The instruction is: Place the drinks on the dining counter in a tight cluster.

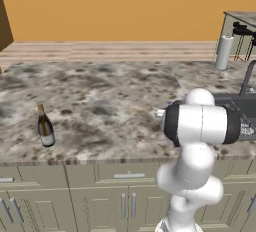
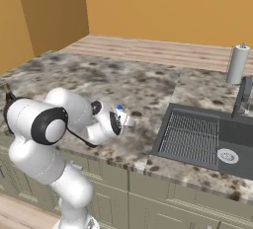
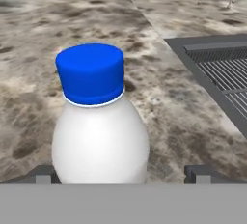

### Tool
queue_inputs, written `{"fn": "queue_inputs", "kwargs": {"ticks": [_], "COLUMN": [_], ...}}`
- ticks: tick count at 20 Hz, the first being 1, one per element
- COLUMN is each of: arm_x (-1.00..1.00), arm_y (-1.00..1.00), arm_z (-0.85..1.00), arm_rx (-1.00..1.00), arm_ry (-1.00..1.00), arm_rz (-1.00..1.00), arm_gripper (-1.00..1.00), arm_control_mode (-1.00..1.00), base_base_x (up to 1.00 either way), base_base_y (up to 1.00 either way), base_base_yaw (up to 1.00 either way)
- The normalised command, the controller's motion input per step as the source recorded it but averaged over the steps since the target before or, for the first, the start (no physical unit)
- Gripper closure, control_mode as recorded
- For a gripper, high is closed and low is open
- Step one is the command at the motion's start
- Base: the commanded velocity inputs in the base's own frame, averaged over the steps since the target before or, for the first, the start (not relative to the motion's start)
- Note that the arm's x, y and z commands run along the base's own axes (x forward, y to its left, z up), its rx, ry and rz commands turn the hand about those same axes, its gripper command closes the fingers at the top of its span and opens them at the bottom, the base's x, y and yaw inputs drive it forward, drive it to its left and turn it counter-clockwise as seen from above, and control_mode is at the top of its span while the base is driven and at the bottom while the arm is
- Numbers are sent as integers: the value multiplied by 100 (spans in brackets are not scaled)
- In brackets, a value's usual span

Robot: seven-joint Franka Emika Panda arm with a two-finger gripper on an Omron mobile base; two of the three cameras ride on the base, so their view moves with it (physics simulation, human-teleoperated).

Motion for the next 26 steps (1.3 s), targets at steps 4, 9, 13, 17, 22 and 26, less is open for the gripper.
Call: {"fn": "queue_inputs", "kwargs": {"ticks": [4,9,13,17,22,26], "arm_x": [6,7,7,9,-5,-24], "arm_y": [9,2,0,-4,-10,0], "arm_z": [-9,-8,-5,0,0,12], "arm_rx": [0,0,0,1,3,1], "arm_ry": [-4,-3,-1,-3,-9,-12], "arm_rz": [0,0,3,8,15,15], "arm_gripper": [-100,-100,100,100,100,100], "arm_control_mode": [-100,-100,-100,-100,-100,-100], "base_base_x": [0,0,0,0,0,0], "base_base_y": [0,0,0,0,0,0], "base_base_yaw": [0,0,0,0,0,0]}}
